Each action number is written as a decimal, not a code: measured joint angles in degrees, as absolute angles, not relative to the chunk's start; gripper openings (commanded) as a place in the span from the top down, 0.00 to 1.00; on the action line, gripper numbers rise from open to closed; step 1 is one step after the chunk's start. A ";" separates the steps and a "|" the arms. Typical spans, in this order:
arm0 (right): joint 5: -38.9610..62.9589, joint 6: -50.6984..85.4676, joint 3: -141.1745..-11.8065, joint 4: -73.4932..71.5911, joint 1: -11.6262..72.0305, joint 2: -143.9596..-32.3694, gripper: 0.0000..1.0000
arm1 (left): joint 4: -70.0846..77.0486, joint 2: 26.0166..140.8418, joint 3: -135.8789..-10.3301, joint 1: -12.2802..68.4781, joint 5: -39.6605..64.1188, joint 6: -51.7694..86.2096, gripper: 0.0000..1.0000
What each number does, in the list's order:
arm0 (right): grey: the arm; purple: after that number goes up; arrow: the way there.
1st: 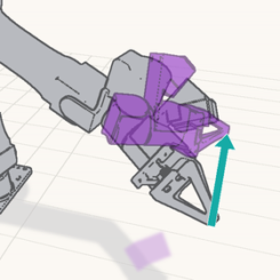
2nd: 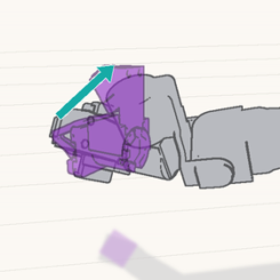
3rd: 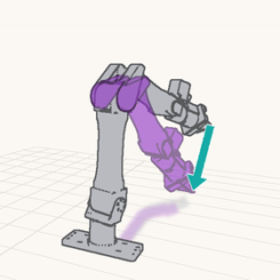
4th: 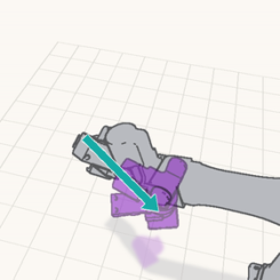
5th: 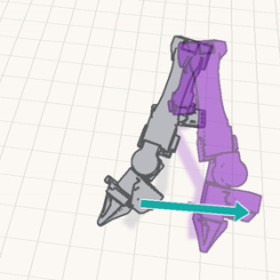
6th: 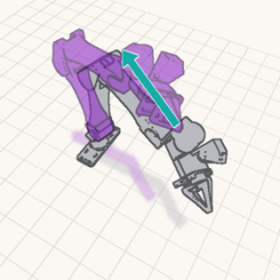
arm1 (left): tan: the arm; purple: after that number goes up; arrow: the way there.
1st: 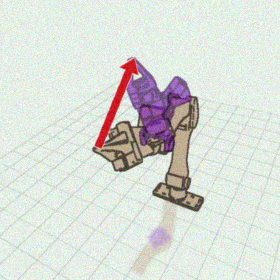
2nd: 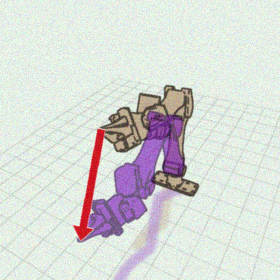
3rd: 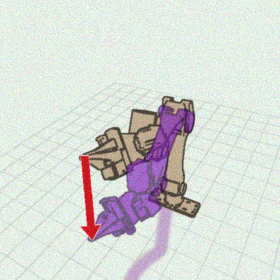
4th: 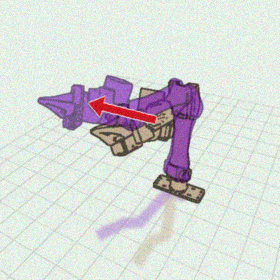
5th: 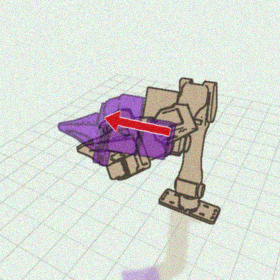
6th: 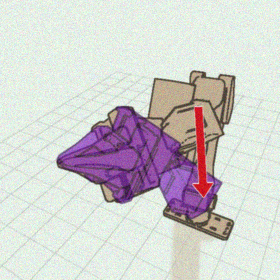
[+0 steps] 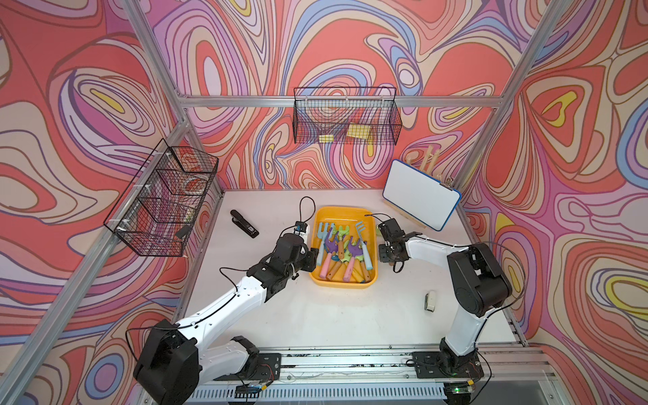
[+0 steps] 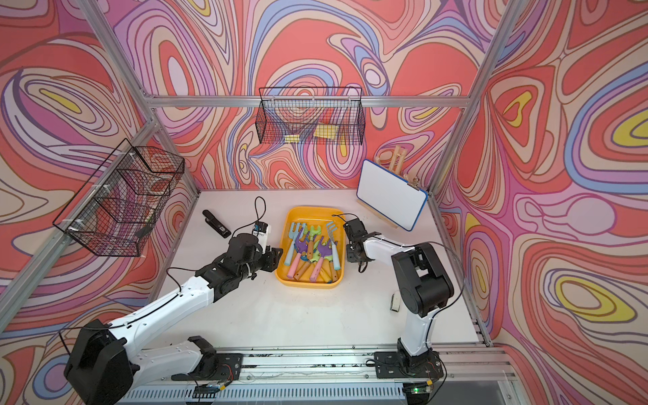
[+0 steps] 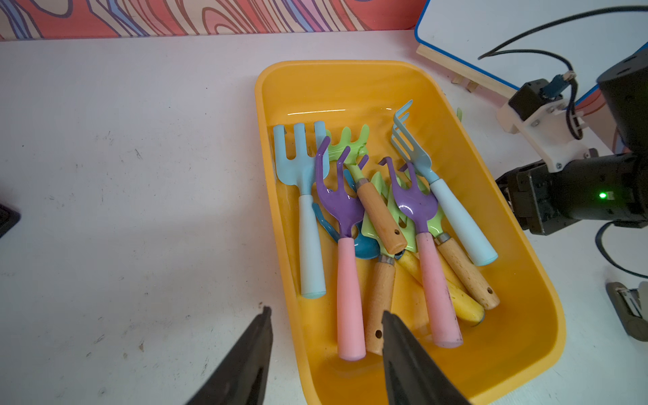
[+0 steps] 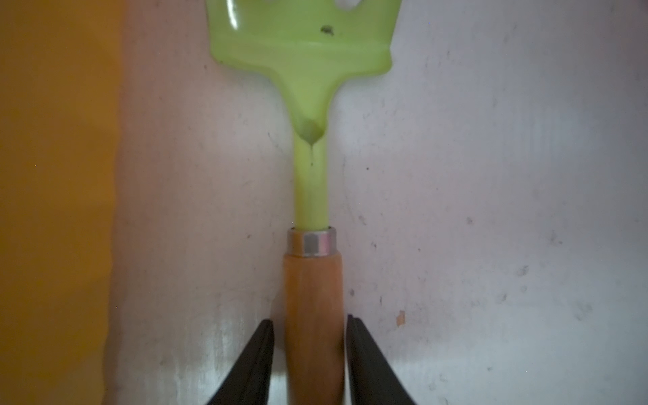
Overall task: Take the hand rake out of the storage box
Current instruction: Place the rake at the center of the board, then pick up the rake from the storage box.
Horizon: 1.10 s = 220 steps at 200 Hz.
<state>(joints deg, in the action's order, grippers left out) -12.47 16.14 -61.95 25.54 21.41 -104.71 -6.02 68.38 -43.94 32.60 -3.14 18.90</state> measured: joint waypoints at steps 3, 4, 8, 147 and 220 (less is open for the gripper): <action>-12.38 16.23 -61.95 25.56 21.41 -104.71 0.54 | -6.22 68.55 -44.16 32.60 -3.14 18.90 0.42; -12.34 16.16 -61.95 25.58 21.41 -104.71 0.54 | -6.26 68.60 -44.23 32.60 -3.11 18.90 0.42; -12.25 16.23 -61.95 25.63 21.41 -104.66 0.52 | -6.46 68.86 -44.47 32.60 -3.09 18.90 0.42; -9.85 16.86 -53.98 22.41 21.39 -78.26 0.41 | -12.82 84.31 -58.78 34.11 2.85 20.64 0.50; -9.82 17.06 -52.47 20.99 21.39 -76.66 0.43 | -21.26 96.62 -70.96 36.84 2.90 21.04 0.54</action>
<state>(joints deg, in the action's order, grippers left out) -9.82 17.06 -52.47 20.99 21.39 -76.66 -21.26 96.62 -70.96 36.84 2.90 21.04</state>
